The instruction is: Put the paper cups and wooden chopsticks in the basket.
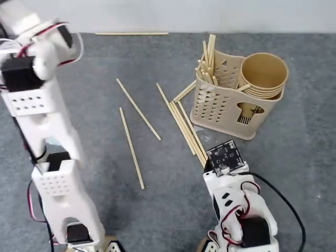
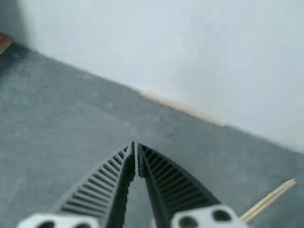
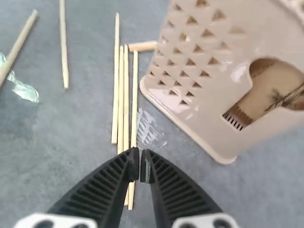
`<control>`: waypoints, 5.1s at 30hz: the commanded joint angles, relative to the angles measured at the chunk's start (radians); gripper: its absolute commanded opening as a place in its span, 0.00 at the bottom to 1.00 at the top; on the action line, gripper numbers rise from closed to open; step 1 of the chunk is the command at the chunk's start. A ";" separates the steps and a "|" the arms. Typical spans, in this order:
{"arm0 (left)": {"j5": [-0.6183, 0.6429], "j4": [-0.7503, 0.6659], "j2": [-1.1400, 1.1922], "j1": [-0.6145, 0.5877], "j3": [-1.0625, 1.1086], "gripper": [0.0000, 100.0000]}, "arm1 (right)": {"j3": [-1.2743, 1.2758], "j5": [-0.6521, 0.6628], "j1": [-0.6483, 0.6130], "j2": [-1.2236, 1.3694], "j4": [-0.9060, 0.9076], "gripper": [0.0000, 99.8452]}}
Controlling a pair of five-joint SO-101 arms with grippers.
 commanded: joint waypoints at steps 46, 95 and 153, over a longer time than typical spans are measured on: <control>-0.213 -0.440 -0.841 -0.364 1.584 0.01 | -1.439 -0.152 -0.481 2.014 -0.008 0.39; -0.219 -0.611 -0.933 -0.397 1.859 0.01 | -2.252 0.041 -0.484 2.796 0.430 0.01; -0.213 -0.709 -0.931 -0.391 1.985 0.01 | -1.513 -0.330 0.028 1.303 -0.214 0.01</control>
